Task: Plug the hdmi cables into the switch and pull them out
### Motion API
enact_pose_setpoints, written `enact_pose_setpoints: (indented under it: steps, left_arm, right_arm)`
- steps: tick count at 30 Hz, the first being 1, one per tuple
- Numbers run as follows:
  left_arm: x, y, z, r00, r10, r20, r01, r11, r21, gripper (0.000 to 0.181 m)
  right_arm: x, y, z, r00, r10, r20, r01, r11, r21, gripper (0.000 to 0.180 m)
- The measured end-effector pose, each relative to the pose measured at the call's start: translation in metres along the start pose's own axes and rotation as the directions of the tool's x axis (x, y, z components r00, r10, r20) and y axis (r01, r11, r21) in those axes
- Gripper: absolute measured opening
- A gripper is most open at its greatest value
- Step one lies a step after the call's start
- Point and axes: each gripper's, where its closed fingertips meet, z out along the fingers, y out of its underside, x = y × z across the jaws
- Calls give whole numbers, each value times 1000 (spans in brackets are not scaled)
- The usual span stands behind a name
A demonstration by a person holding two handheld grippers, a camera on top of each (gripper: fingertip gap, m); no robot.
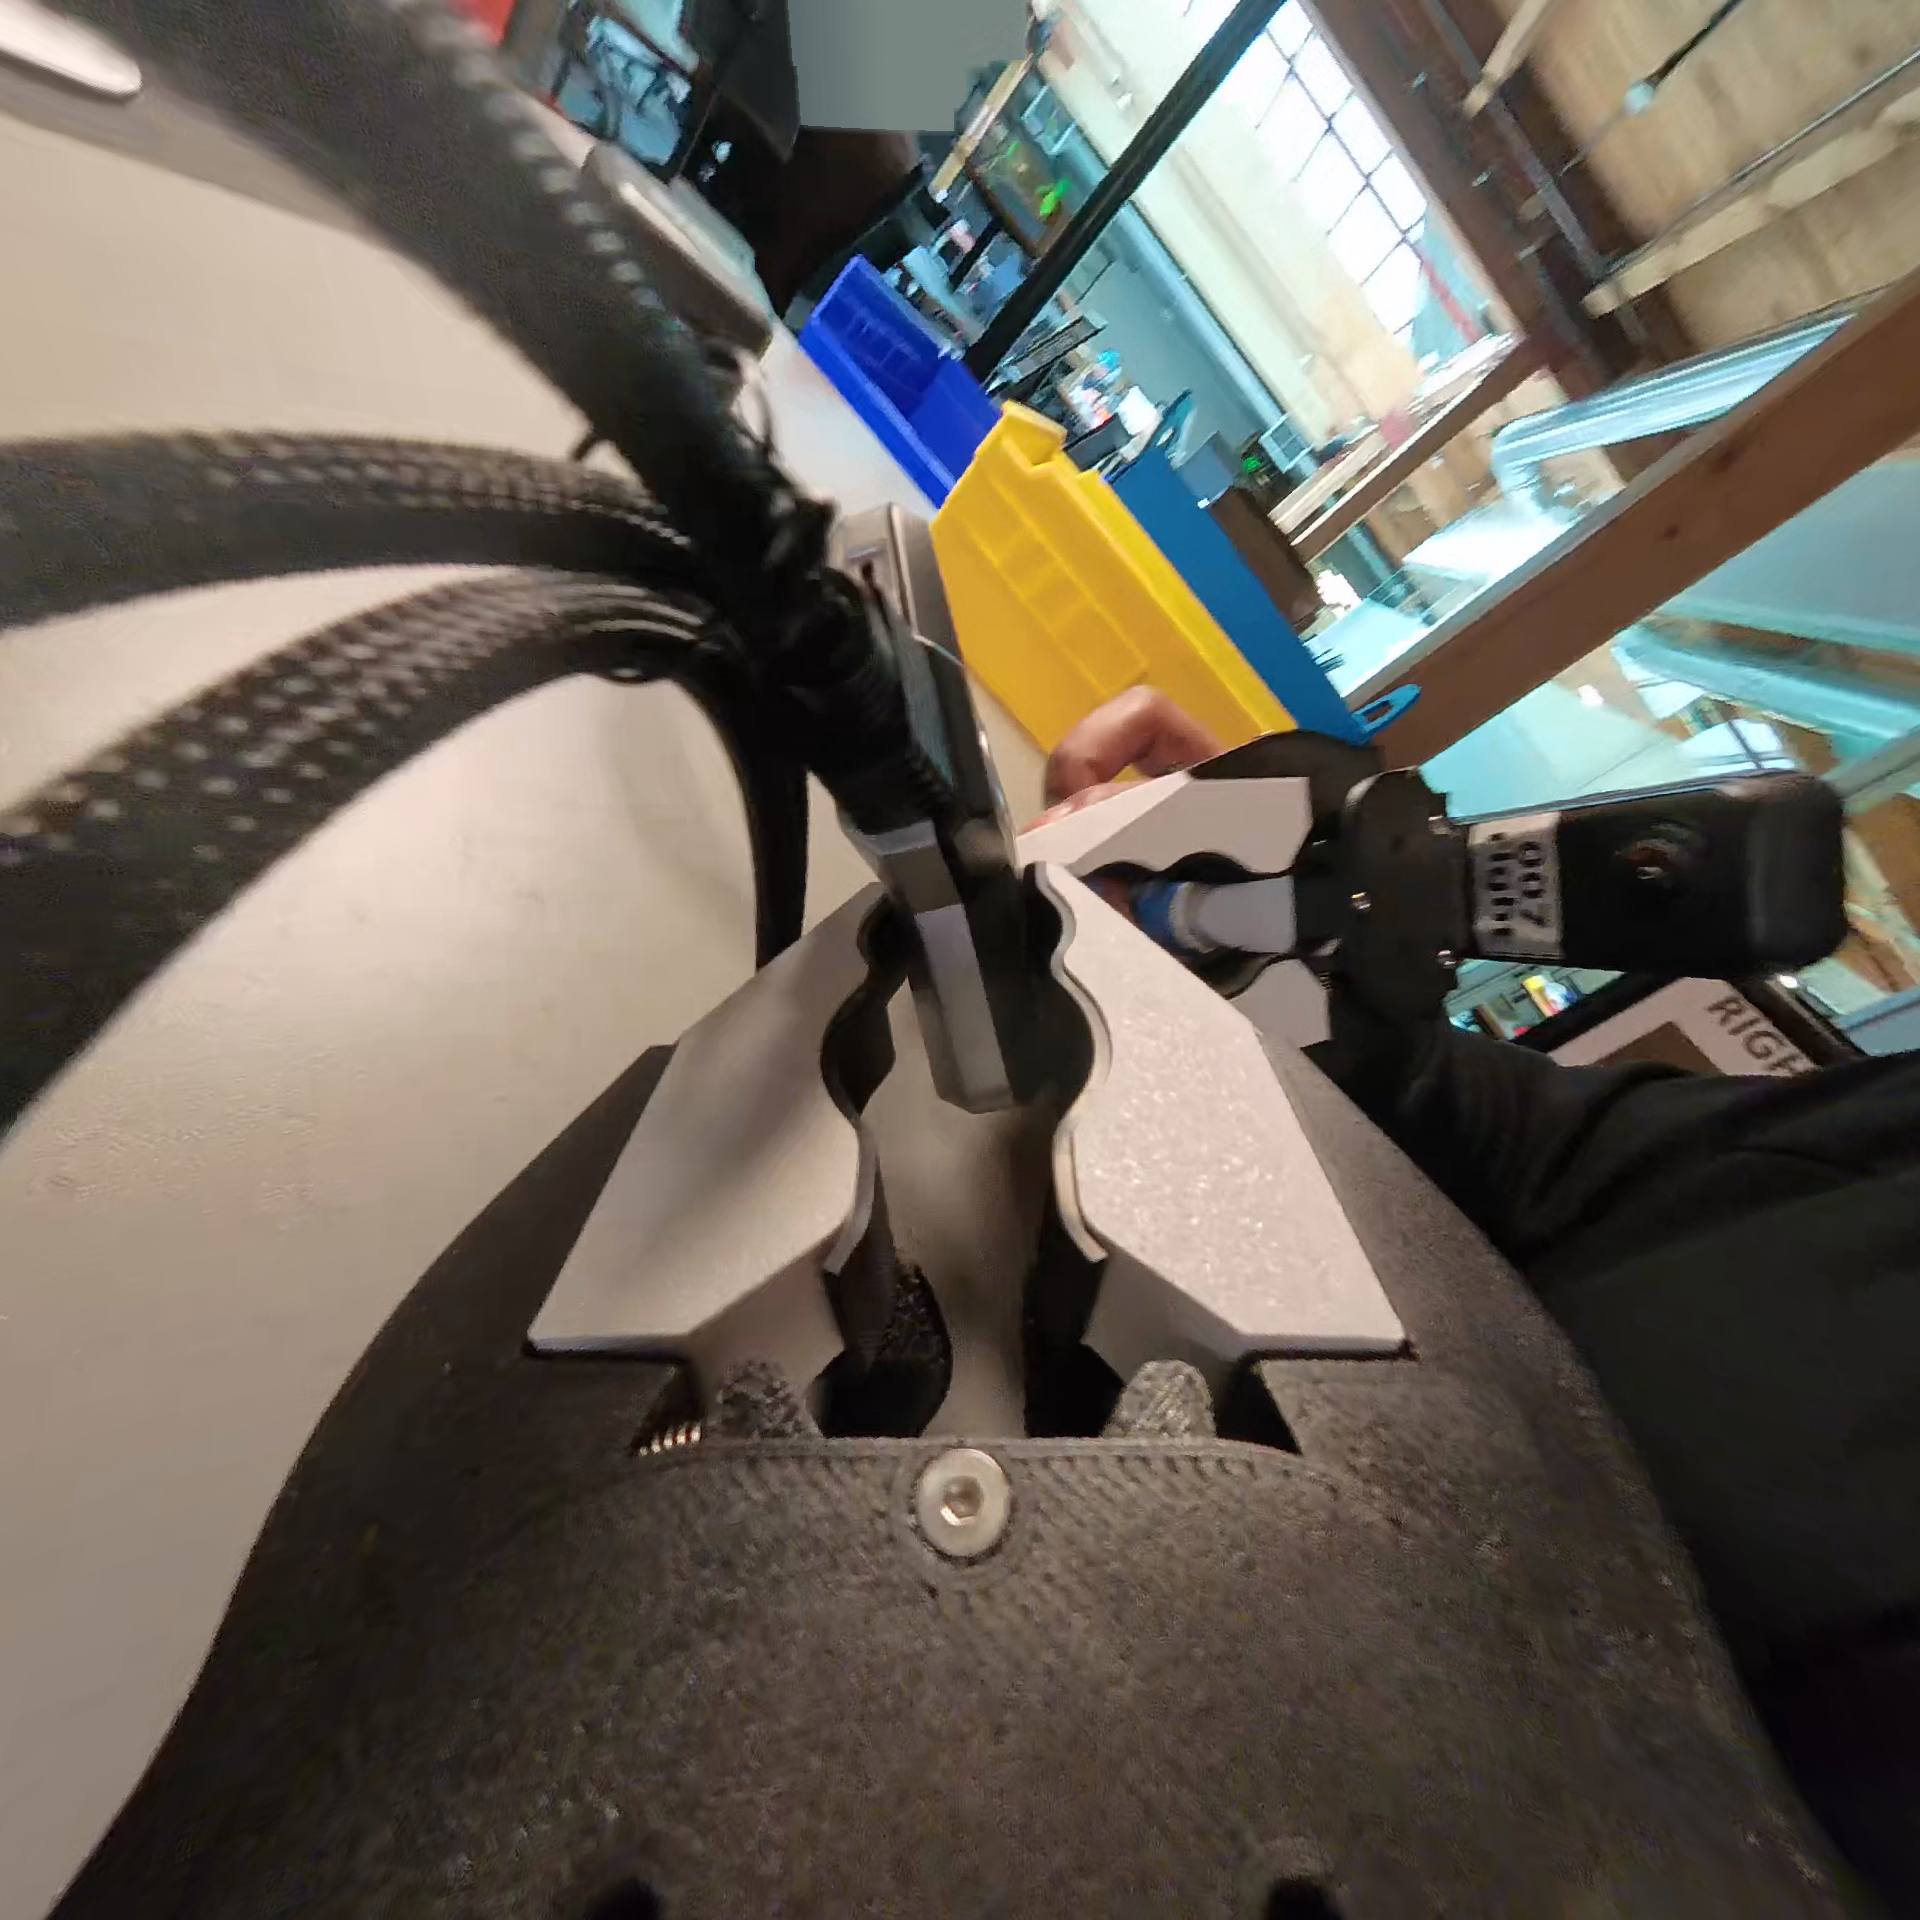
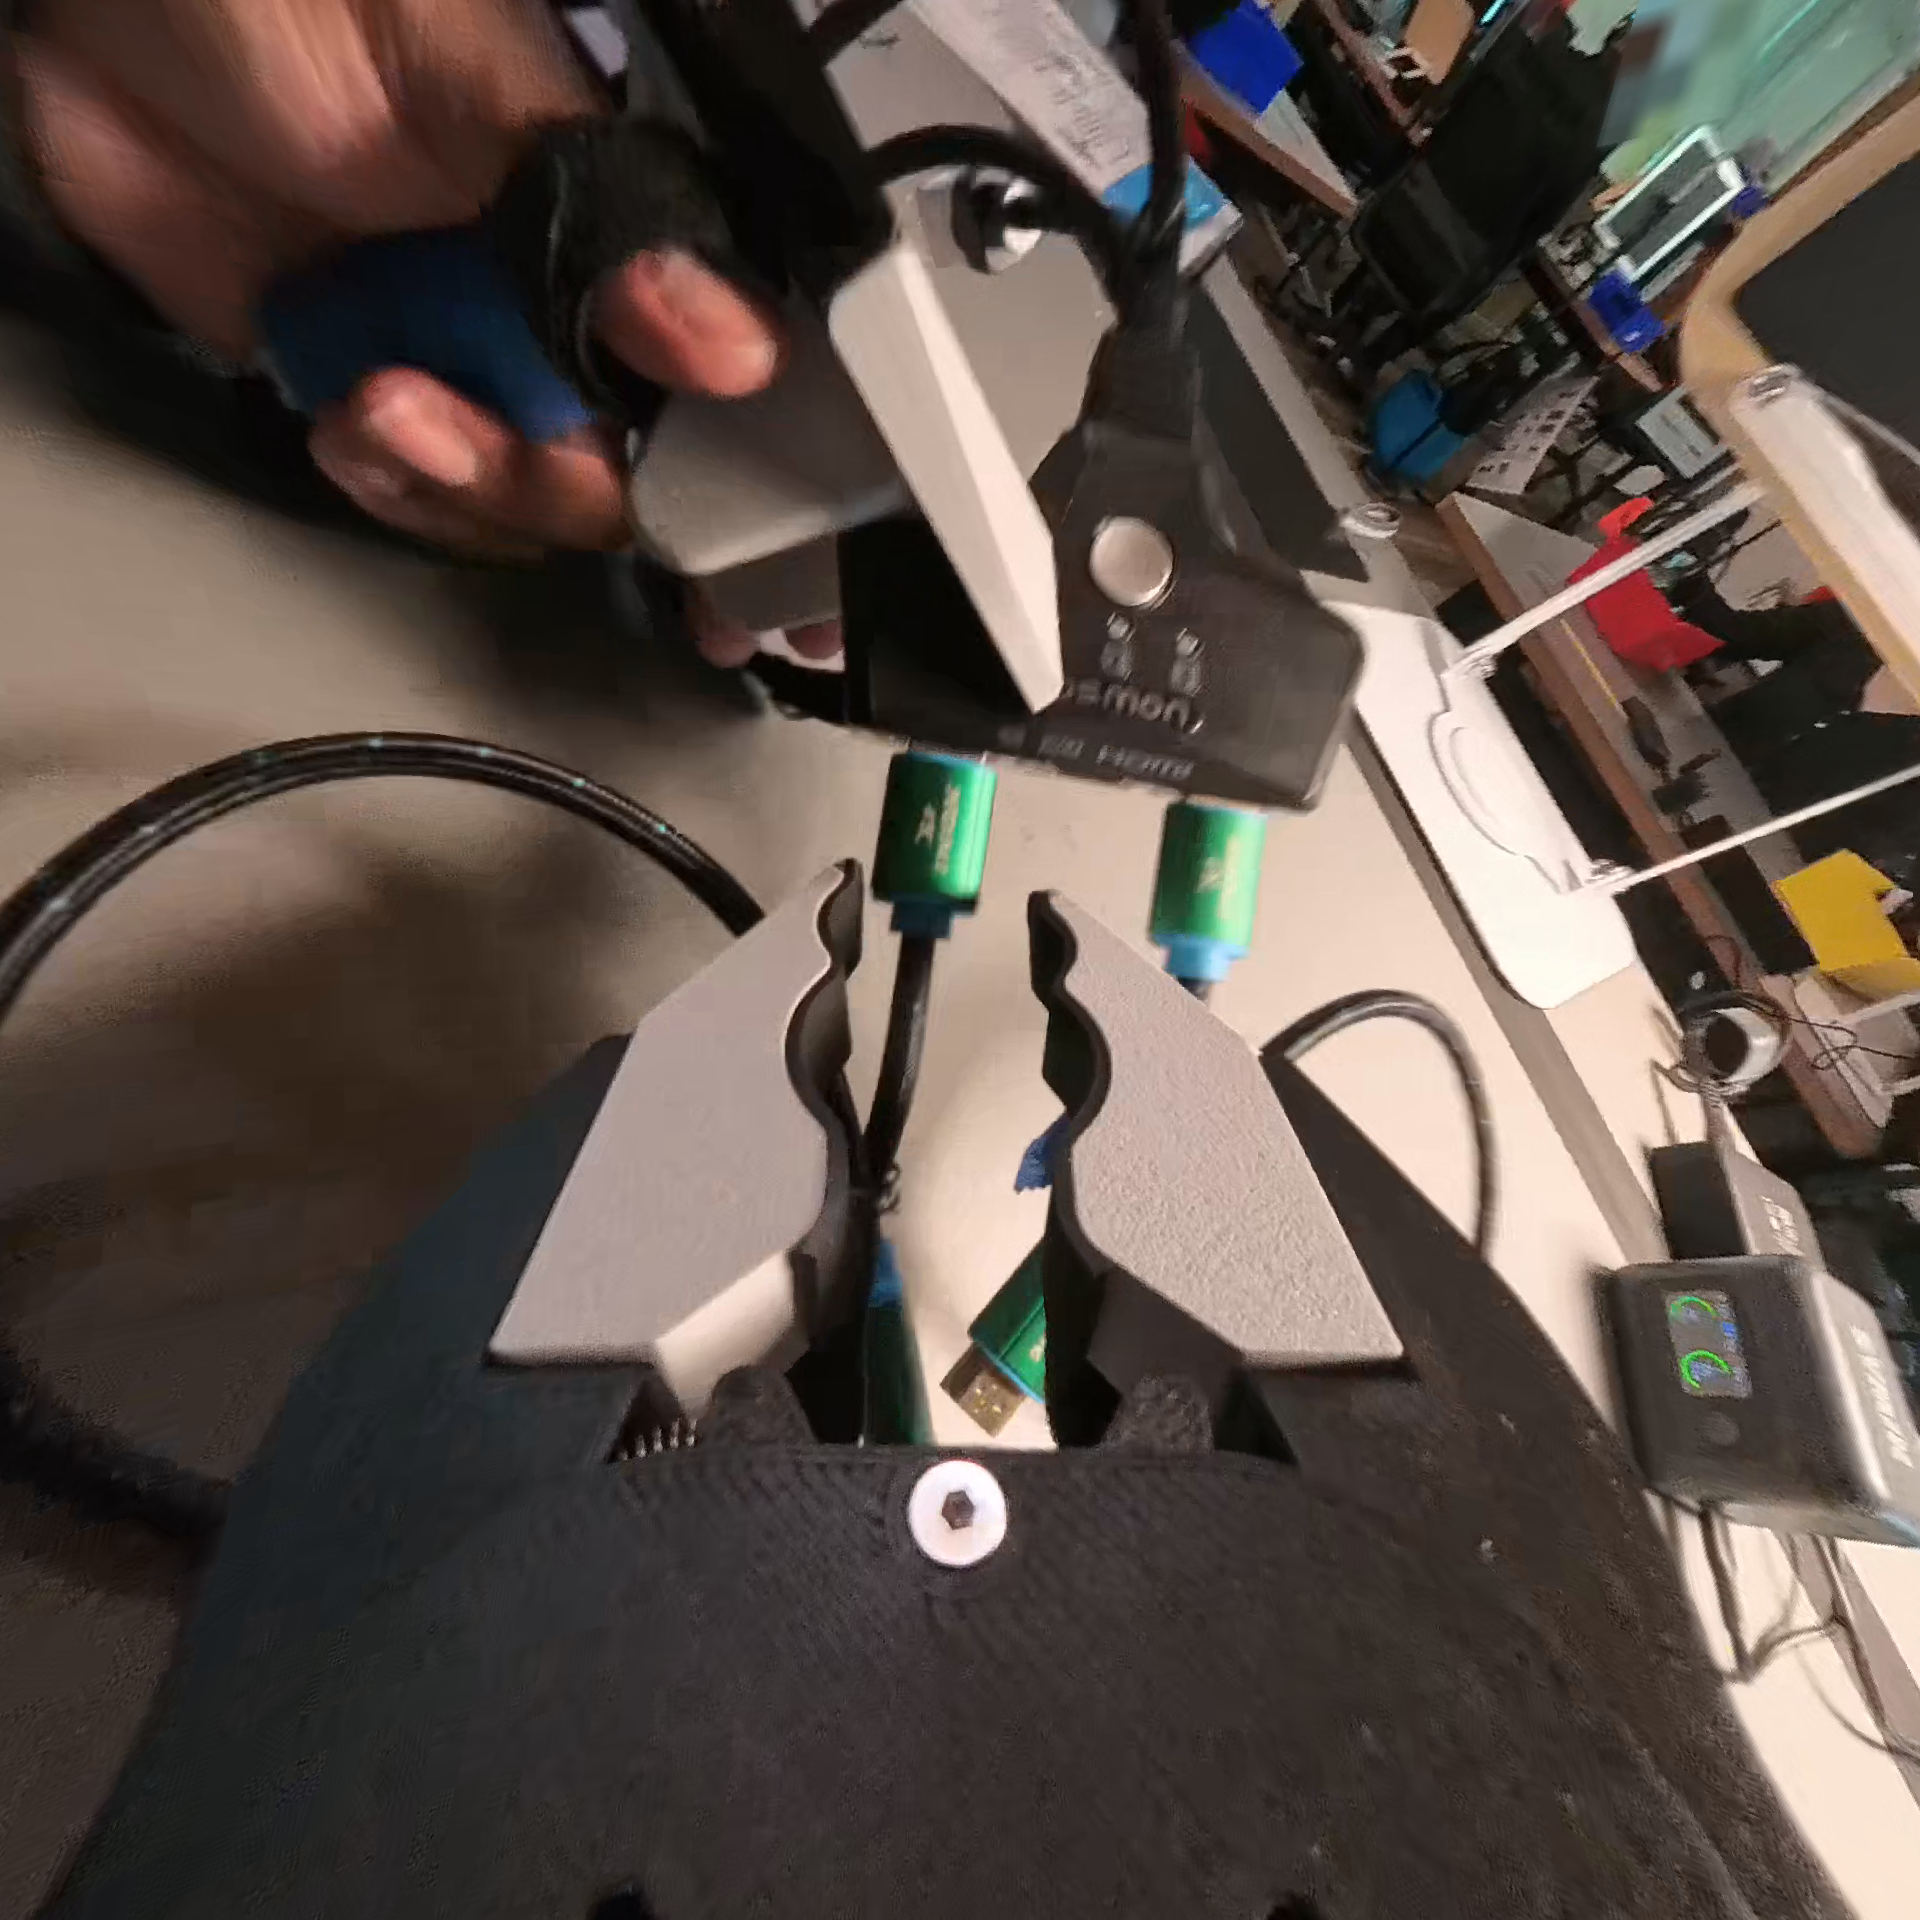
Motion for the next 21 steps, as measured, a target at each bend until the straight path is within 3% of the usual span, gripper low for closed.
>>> enact_pose_setpoints:
  steps: [5, 15, 21]
  left_arm:
    - [8, 2, -6, 998, 44, -35, -44, 999, 1, 21]
    - [14, 0, -8, 995, 57, -82, -56, 998, 14, 21]
    - [17, 0, -6, 993, 93, -70, -91, 995, 28, 22]
  right_arm:
    - [-6, -3, 0, 1000, -13, 26, 12, 1000, 27, 21]
    - [4, -9, -6, 990, -125, -71, 129, 990, 48, 20]
    - [4, -9, -12, 982, -182, -53, 185, 981, 61, 19]
